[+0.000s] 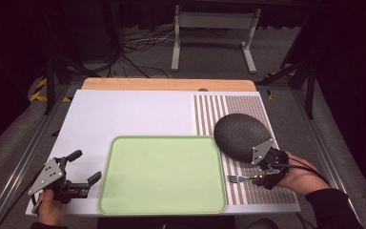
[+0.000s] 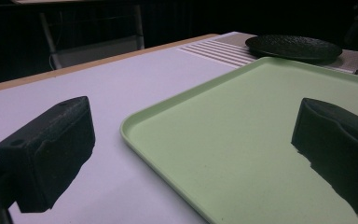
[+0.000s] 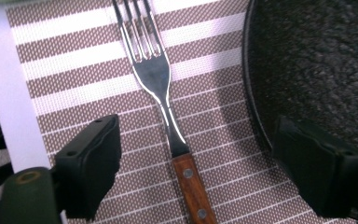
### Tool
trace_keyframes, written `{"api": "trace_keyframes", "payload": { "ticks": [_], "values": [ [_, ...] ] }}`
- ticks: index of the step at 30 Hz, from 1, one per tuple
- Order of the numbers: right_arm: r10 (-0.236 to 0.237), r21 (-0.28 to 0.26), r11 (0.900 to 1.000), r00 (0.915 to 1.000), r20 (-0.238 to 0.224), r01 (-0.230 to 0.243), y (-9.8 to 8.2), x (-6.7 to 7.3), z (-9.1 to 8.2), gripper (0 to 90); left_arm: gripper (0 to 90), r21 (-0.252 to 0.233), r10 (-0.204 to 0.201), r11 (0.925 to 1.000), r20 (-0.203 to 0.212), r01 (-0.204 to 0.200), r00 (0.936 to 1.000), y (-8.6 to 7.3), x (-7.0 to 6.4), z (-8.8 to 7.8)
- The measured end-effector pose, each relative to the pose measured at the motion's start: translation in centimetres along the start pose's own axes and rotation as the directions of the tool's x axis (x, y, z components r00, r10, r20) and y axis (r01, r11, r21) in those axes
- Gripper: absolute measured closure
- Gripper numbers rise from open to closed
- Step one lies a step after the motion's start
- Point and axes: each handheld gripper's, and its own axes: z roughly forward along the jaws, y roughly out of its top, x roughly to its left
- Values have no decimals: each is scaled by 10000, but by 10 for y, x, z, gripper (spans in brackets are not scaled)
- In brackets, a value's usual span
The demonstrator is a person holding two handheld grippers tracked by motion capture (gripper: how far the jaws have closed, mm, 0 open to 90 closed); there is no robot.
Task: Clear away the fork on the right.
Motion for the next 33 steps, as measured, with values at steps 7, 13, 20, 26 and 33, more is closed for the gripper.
{"api": "trace_keyframes", "payload": {
  "ticks": [7, 13, 20, 26, 33],
  "values": [
    [-248, 503, 9984, 9986, -468, 271, -2, -1, 4, 309, 1, 17, -6, 10000, 9, 6, 10000, 0, 0, 0],
    [-469, 1005, 9934, 9959, -777, 547, -4, -2, 9, 479, 1, 16, -29, 10000, 9, 29, 10000, 0, 0, 0],
    [-859, 1452, 9845, 9922, -906, 985, -2, -4, 13, 608, 1, 34, -3, 10000, 22, 3, 10000, 0, 0, 0],
    [-1005, 1787, 9767, 9891, -1080, 1187, -1, -5, 17, 675, 1, 37, 11, 10000, 20, -11, 10000, 0, 0, 0],
    [-1464, 1920, 9669, 9816, -1225, 1682, -2, -6, 19, 762, 1, 95, -30, 9999, -45, 30, 10000, 0, 1, 0]
  ]
}}
